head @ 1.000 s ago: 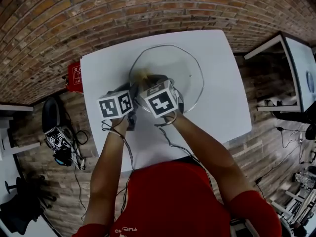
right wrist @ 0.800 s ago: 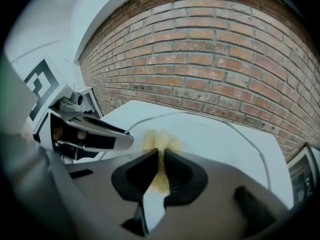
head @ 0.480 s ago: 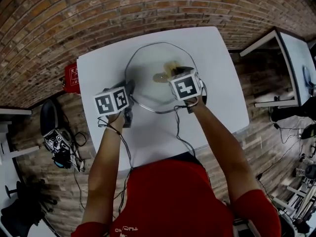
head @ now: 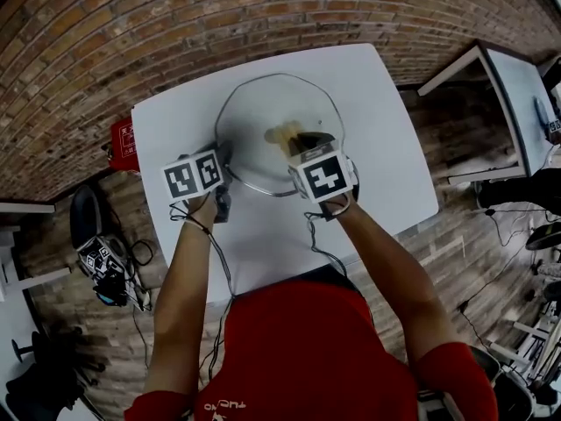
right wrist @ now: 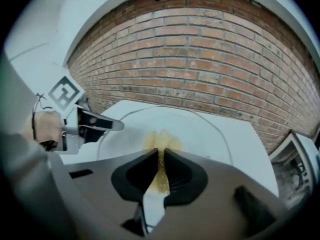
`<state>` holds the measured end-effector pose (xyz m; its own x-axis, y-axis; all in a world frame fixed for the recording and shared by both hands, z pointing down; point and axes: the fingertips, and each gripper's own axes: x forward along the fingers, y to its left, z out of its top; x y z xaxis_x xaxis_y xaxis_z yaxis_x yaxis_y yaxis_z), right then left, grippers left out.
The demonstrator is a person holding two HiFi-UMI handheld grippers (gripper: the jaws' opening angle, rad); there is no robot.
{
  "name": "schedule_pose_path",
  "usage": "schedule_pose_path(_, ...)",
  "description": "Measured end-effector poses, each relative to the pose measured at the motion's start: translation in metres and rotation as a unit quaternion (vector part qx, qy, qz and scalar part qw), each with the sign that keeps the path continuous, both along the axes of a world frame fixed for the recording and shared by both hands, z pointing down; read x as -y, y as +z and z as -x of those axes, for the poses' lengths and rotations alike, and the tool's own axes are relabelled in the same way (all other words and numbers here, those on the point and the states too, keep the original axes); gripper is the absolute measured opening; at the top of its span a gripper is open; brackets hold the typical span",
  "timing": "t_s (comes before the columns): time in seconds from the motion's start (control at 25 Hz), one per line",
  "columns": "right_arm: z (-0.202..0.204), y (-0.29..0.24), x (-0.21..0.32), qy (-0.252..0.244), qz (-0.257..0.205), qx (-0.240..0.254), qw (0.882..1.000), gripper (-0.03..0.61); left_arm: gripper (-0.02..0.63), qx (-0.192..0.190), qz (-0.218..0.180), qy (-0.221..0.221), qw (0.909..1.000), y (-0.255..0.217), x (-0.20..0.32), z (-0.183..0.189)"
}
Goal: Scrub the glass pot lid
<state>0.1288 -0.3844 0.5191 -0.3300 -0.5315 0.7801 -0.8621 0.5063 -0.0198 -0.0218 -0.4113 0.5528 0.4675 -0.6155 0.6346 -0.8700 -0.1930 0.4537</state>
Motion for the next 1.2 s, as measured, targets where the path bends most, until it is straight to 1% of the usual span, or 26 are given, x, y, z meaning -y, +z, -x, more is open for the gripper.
schedule_pose_path(0.08,0.029,-0.001,-0.024,-0.031,0.004,0.012,0.999,0.052,0.126,0.002,-0.001,0.000,1.0000,0.000,0.000,0.000)
schedule_pose_path(0.16,0.048,0.003,-0.042,-0.053,0.012,0.018,0.998,0.052,0.126,0.003,0.000,0.000,1.0000,0.000,0.000,0.000)
schedule_pose_path(0.28,0.053,0.016,-0.057,-0.064,0.028,0.012,0.997,0.052,0.126,0.004,0.000,0.000,1.0000,0.000,0.000,-0.001)
schedule_pose_path(0.36,0.044,0.024,-0.059,-0.058,0.035,0.003,0.998,0.052,0.126,0.004,0.000,0.001,1.0000,-0.001,0.000,-0.001)
schedule_pose_path(0.48,0.027,0.024,-0.055,-0.046,0.031,-0.012,0.998,0.052,0.126,0.004,-0.001,0.002,1.0000,-0.001,-0.001,-0.002)
schedule_pose_path(0.64,-0.012,0.022,-0.048,-0.021,0.021,-0.043,0.999,0.052,0.126,0.003,-0.001,0.003,1.0000,0.000,-0.002,-0.001)
schedule_pose_path(0.72,-0.031,0.022,-0.044,0.000,0.021,-0.040,0.999,0.052,0.126,0.003,-0.001,0.004,1.0000,0.000,-0.002,-0.002)
schedule_pose_path(0.8,-0.039,0.018,-0.038,0.011,0.015,-0.027,0.999,0.052,0.126,0.003,-0.001,0.004,1.0000,0.000,-0.002,-0.002)
schedule_pose_path(0.96,-0.028,0.003,-0.019,0.015,-0.006,0.006,1.000,0.052,0.127,0.005,-0.008,0.006,0.9999,-0.001,-0.002,-0.003)
schedule_pose_path(1.08,-0.011,0.003,0.006,0.020,-0.014,0.005,1.000,0.052,0.132,0.010,-0.017,0.011,0.9997,-0.002,-0.004,-0.004)
schedule_pose_path(1.2,0.009,0.010,0.029,0.017,-0.013,-0.005,1.000,0.052,0.135,0.006,-0.024,0.012,0.9996,-0.003,-0.007,-0.006)
